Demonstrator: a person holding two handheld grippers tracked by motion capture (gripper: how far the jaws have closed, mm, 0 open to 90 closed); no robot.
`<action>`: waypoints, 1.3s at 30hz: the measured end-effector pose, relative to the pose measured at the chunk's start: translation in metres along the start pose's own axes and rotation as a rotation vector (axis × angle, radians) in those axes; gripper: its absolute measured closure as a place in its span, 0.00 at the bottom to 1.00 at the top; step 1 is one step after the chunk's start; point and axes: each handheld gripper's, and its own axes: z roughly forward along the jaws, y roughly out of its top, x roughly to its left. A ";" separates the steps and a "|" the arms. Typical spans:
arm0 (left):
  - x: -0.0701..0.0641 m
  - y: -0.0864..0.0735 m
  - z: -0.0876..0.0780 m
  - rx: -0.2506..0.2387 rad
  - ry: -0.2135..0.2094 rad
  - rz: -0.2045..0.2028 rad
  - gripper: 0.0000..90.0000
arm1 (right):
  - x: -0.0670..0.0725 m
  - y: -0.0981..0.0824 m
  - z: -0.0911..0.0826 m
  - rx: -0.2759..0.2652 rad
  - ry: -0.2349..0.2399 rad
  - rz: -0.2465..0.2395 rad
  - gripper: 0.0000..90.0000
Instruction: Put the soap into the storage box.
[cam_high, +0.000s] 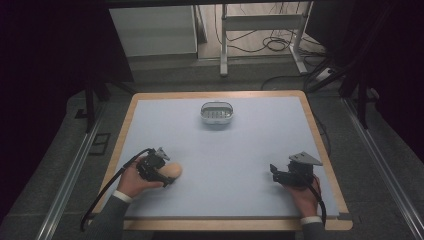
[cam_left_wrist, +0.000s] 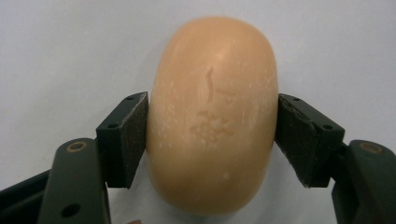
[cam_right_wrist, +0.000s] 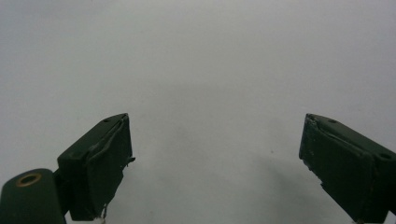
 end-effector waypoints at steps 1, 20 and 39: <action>0.001 0.002 0.000 0.003 -0.004 -0.003 0.33 | 0.000 0.000 0.000 0.000 0.000 0.000 0.11; 0.004 0.020 -0.015 -0.015 0.038 0.000 0.36 | -0.001 0.000 -0.001 -0.005 0.001 0.008 0.11; 0.007 0.058 -0.020 -0.044 0.046 0.027 0.36 | -0.001 0.000 -0.001 -0.004 0.002 0.009 0.11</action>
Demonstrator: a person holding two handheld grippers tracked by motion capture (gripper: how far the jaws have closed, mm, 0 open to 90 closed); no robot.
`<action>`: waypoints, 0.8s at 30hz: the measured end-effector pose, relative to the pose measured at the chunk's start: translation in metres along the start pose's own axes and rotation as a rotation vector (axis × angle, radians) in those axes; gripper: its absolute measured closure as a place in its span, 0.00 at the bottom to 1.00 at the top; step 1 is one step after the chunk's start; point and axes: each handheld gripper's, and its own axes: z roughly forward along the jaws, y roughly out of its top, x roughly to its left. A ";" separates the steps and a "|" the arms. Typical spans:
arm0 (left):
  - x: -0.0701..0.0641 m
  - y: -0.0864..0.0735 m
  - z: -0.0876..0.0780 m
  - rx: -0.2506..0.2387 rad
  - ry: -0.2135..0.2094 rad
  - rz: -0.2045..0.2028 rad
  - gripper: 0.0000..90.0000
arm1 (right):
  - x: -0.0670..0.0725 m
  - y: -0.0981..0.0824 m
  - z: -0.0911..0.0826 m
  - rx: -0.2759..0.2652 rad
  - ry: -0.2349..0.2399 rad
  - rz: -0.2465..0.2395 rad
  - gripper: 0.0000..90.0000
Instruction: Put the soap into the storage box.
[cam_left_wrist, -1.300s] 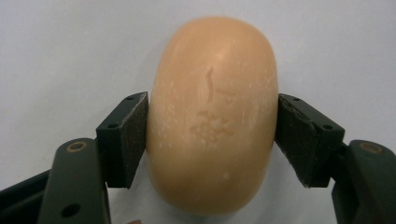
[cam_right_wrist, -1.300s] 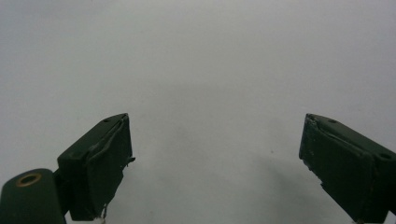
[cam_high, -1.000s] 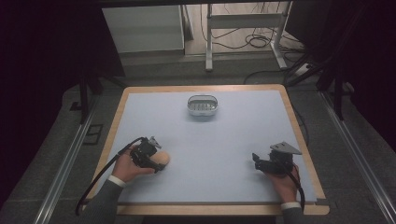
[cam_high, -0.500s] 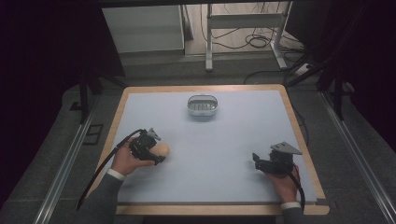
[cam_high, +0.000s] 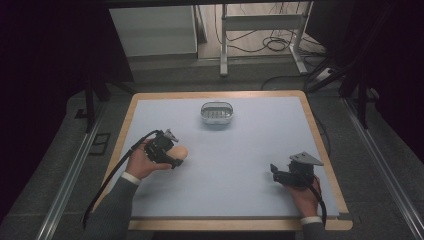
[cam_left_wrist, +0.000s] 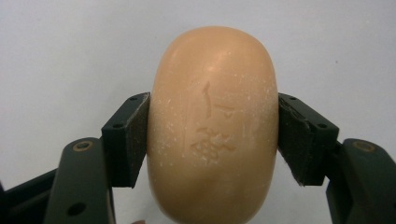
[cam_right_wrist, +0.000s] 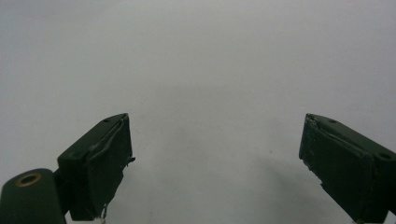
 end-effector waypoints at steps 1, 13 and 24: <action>0.001 0.002 0.000 0.003 0.000 0.004 0.36 | 0.000 0.000 0.000 -0.001 -0.001 0.001 0.11; 0.003 0.018 -0.003 -0.006 -0.009 0.017 0.36 | 0.000 0.000 0.000 -0.001 -0.002 0.001 0.11; 0.005 0.026 -0.006 -0.009 -0.001 0.027 0.36 | 0.000 0.000 0.000 0.000 -0.001 -0.001 0.11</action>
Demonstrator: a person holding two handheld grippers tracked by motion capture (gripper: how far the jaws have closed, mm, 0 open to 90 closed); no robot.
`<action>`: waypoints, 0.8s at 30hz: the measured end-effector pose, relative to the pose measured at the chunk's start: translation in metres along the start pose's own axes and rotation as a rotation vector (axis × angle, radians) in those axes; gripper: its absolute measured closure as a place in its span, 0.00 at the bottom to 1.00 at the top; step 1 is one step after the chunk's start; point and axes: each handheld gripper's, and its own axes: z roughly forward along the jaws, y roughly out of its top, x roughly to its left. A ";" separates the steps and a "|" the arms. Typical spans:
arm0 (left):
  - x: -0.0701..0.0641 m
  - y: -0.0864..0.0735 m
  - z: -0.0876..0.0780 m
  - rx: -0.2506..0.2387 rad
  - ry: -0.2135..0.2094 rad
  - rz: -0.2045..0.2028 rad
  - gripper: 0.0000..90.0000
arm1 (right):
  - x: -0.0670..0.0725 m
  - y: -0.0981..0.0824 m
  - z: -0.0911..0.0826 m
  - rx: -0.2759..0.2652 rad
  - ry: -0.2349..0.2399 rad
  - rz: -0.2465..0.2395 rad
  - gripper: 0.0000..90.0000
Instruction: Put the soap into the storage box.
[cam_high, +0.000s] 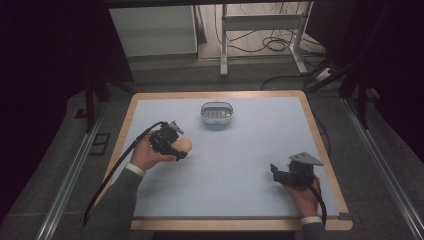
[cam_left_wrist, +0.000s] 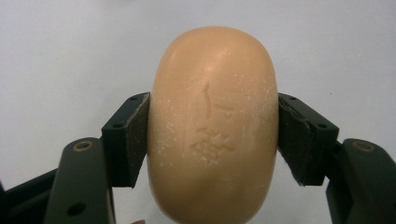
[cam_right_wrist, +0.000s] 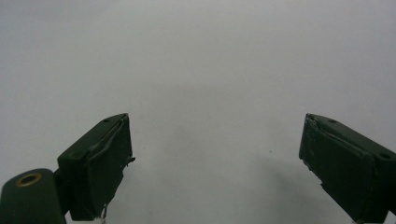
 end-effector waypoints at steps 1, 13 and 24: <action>0.000 0.001 -0.001 0.001 0.000 0.002 0.36 | 0.000 0.000 0.000 0.000 -0.001 -0.001 0.11; 0.005 0.010 0.000 0.007 0.009 0.007 0.36 | 0.000 0.000 0.000 0.001 -0.001 -0.001 0.11; 0.007 0.022 -0.001 -0.002 0.010 0.003 0.36 | 0.000 0.000 0.000 0.002 -0.002 -0.001 0.11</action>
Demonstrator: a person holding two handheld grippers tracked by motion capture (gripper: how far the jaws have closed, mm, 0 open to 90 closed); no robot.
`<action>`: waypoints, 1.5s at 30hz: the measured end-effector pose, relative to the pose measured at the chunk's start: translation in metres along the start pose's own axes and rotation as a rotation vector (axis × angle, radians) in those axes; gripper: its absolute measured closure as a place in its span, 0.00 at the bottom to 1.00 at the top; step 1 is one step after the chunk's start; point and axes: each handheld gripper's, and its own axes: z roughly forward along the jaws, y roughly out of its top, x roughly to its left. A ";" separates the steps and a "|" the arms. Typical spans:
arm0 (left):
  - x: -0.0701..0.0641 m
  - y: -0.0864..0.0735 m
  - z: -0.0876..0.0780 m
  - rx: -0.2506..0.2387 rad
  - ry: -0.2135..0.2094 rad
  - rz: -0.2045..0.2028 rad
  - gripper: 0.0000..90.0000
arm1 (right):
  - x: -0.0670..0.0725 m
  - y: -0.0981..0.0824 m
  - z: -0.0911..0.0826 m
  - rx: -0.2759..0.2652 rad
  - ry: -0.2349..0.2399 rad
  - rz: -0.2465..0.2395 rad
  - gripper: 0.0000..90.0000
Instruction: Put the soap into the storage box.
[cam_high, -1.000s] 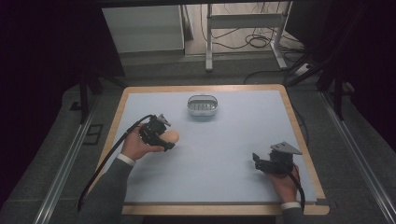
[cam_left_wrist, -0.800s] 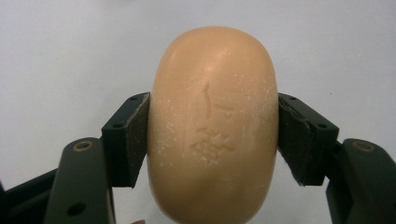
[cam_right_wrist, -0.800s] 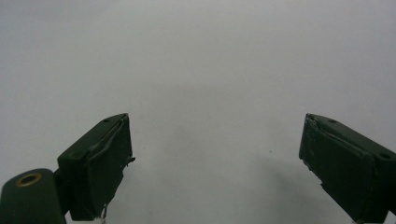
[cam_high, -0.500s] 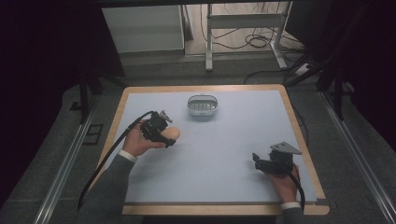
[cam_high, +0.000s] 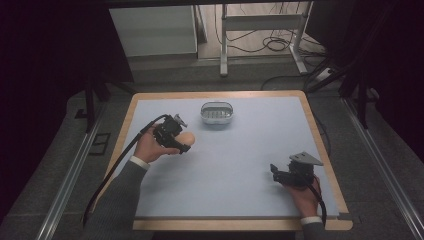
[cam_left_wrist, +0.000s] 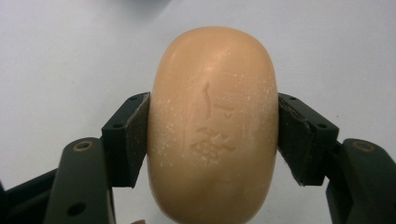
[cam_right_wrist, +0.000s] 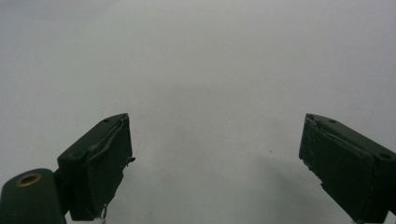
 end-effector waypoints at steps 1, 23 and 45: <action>0.000 0.001 0.000 0.004 0.003 0.008 0.36 | 0.000 0.000 0.000 0.000 0.000 0.001 0.11; 0.002 0.018 0.004 0.008 0.008 0.024 0.36 | 0.000 0.000 0.000 0.001 0.000 0.001 0.11; 0.003 0.040 0.005 0.014 0.018 0.054 0.36 | 0.000 0.000 0.000 -0.001 0.000 0.003 0.11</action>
